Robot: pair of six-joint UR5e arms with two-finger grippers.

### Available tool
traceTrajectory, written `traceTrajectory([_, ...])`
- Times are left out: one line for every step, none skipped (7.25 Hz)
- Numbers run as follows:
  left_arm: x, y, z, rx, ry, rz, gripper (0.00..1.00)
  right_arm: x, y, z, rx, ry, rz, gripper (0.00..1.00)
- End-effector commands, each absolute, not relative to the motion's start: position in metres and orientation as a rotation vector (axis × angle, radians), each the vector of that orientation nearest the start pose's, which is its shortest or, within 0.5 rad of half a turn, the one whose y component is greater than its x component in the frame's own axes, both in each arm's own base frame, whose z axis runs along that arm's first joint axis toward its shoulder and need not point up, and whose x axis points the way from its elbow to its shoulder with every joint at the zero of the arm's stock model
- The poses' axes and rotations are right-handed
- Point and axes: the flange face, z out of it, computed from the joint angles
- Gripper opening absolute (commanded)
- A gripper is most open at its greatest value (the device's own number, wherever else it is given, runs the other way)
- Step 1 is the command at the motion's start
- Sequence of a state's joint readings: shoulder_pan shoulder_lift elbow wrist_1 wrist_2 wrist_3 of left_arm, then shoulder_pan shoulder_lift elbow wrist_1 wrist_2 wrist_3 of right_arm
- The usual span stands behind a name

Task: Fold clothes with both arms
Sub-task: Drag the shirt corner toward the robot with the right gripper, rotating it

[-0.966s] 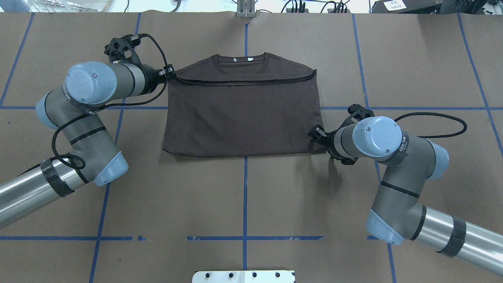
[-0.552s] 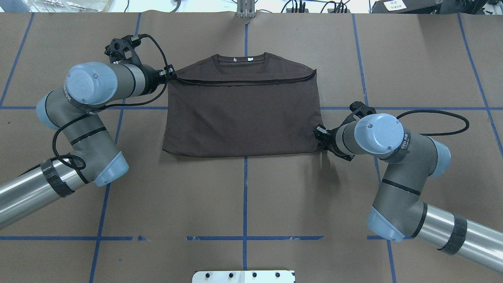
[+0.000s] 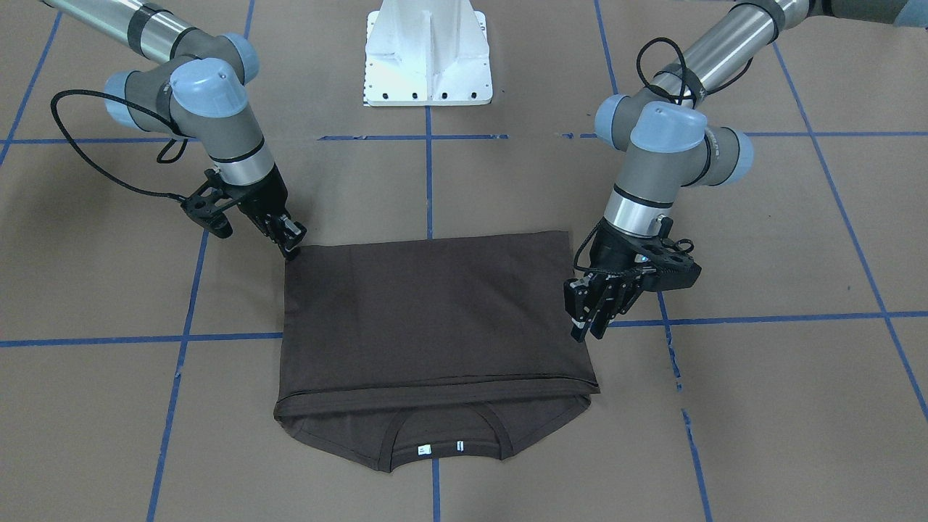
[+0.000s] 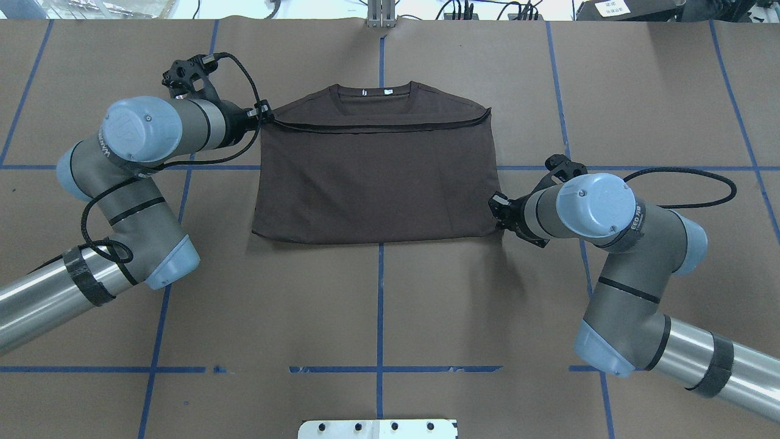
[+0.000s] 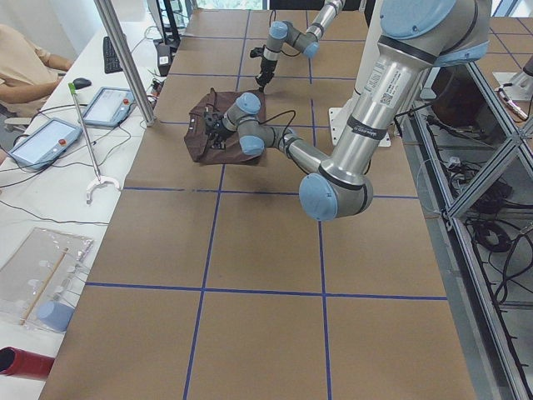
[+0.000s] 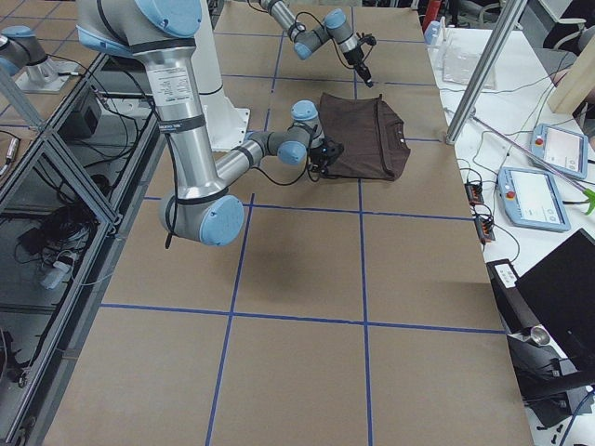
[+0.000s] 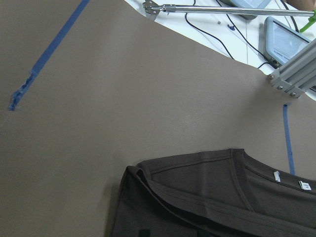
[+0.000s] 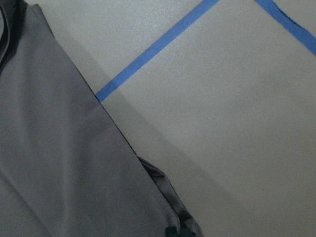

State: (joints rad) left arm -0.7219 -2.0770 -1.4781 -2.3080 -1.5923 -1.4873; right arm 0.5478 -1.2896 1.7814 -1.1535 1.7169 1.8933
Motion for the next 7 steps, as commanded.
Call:
traceTrajectory([0.436, -0.558, 0.324, 0.437, 1.088, -0.555, 0.43, -0.409, -0.344, 0.345, -0.084, -1.005, 0.654, 0.00])
traceTrajectory([0.437, -0.557, 0.320, 0.435, 1.095, -0.553, 0.43, -0.390, -0.301, 0.337, -0.138, -1.025, 0.585, 0.00])
traceTrajectory([0.437, -0.554, 0.313, 0.434, 1.111, -0.553, 0.43, -0.397, -0.252, 0.318, -0.208, -1.051, 0.504, 0.00])
traceTrajectory([0.438, -0.545, 0.301, 0.414, 1.142, -0.532, 0.43, -0.414, -0.206, 0.304, -0.294, -1.060, 0.456, 0.00])
traceTrajectory([0.439, -0.541, 0.299, 0.392, 1.158, -0.511, 0.43, -0.425, -0.169, 0.300, -0.341, -1.050, 0.376, 0.00])
traceTrajectory([0.441, -0.538, 0.297, 0.385, 1.165, -0.498, 0.43, -0.432, -0.132, 0.315, -0.376, -1.001, 0.310, 0.00])
traceTrajectory([0.443, -0.531, 0.284, 0.348, 1.201, -0.463, 0.43, -0.433, -0.111, 0.331, -0.388, -0.956, 0.274, 0.00])
